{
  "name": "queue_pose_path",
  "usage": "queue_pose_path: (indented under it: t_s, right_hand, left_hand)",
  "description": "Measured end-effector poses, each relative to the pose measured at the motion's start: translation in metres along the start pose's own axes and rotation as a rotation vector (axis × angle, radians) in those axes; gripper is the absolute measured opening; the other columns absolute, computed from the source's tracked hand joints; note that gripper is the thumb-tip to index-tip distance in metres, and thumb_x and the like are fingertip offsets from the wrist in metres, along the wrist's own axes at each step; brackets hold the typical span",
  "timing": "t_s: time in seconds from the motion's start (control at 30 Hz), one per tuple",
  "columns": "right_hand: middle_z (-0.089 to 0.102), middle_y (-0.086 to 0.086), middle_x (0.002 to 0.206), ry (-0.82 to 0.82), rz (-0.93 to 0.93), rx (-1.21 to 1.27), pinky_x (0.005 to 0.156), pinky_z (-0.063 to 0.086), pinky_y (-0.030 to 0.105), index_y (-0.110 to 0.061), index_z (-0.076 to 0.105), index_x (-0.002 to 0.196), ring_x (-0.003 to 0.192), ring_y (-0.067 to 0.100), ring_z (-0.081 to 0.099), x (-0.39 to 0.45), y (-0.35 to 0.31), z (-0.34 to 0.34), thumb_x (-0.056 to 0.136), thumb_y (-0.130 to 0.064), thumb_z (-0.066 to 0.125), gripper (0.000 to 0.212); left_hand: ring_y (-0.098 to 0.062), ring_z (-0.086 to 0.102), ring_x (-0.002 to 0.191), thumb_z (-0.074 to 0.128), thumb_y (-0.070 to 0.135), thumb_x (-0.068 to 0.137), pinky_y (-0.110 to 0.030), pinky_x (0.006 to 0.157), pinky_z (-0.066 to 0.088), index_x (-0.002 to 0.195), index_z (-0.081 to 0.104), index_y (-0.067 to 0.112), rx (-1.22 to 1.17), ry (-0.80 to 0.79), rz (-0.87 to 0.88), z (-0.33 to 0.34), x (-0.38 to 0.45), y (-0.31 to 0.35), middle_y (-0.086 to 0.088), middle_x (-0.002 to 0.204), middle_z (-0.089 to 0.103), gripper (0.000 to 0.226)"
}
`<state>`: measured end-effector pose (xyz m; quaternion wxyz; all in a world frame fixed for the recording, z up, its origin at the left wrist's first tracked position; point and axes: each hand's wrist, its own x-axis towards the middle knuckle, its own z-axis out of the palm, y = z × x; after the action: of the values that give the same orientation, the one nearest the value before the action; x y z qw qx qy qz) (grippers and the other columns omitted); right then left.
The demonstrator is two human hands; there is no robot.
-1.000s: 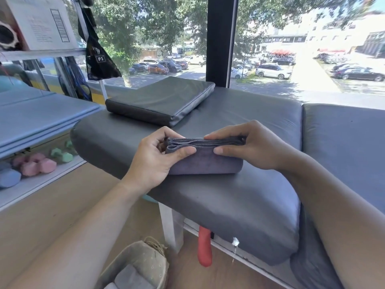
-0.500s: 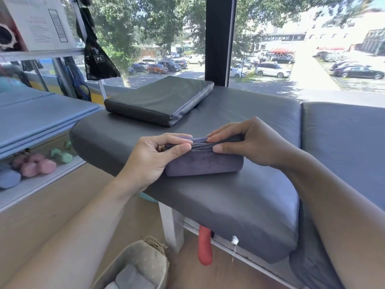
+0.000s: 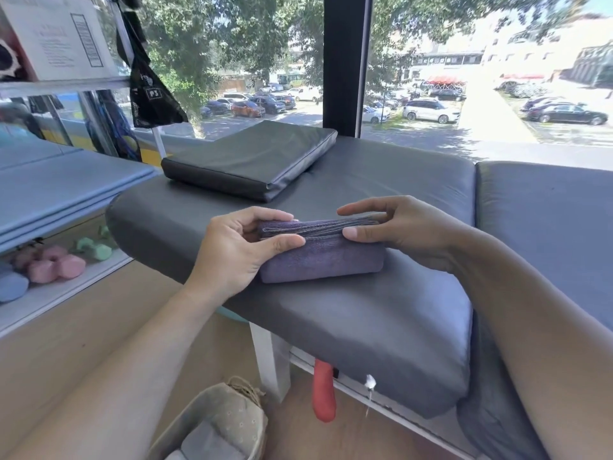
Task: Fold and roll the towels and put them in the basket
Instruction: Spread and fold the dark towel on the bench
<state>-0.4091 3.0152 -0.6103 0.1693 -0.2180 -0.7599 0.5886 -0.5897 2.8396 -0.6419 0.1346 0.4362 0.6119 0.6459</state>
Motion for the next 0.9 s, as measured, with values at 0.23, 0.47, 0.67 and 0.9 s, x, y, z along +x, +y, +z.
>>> queue_pose_path:
  t_s: [0.23, 0.47, 0.67, 0.9]
  right_hand:
    - [0.076, 0.006, 0.092, 0.000, -0.092, -0.017, 0.082, 0.055, 0.018, -0.012, 0.075, 0.097, 0.086, 0.012, 0.069, -0.002, -0.003, 0.000, 0.067, -0.012, 0.085, 0.031]
    - [0.074, -0.003, 0.083, 0.107, -0.150, 0.086, 0.079, 0.057, 0.021, -0.012, 0.073, 0.093, 0.078, 0.010, 0.067, 0.002, -0.005, 0.008, 0.072, -0.002, 0.083, 0.025]
    - [0.078, -0.004, 0.098, 0.007, -0.097, -0.104, 0.082, 0.053, 0.016, -0.022, 0.073, 0.119, 0.093, 0.006, 0.071, -0.003, -0.007, 0.002, 0.069, -0.021, 0.087, 0.052]
    - [0.078, -0.017, 0.095, 0.048, -0.180, -0.401, 0.089, 0.054, 0.020, -0.033, 0.079, 0.105, 0.094, 0.000, 0.071, -0.007, -0.013, 0.013, 0.066, -0.026, 0.094, 0.043]
  left_hand:
    - [-0.006, 0.071, 0.085, 0.086, 0.038, 0.062, -0.018, 0.083, 0.054, 0.113, 0.071, 0.032, 0.200, -0.142, 0.029, -0.004, -0.005, 0.003, 0.008, 0.097, 0.078, 0.054]
    - [-0.011, 0.068, 0.076, 0.086, 0.038, 0.059, -0.029, 0.076, 0.057, 0.088, 0.081, 0.015, 0.010, -0.011, -0.131, 0.004, -0.002, 0.004, -0.005, 0.088, 0.079, 0.038]
    - [-0.012, 0.068, 0.078, 0.086, 0.029, 0.060, -0.026, 0.079, 0.056, 0.094, 0.078, 0.012, -0.025, 0.002, -0.111, 0.005, -0.002, 0.003, -0.008, 0.091, 0.078, 0.039]
    - [-0.009, 0.071, 0.082, 0.089, 0.028, 0.058, -0.025, 0.084, 0.057, 0.101, 0.077, 0.018, 0.074, -0.080, -0.021, -0.004, -0.002, 0.003, -0.002, 0.092, 0.079, 0.045]
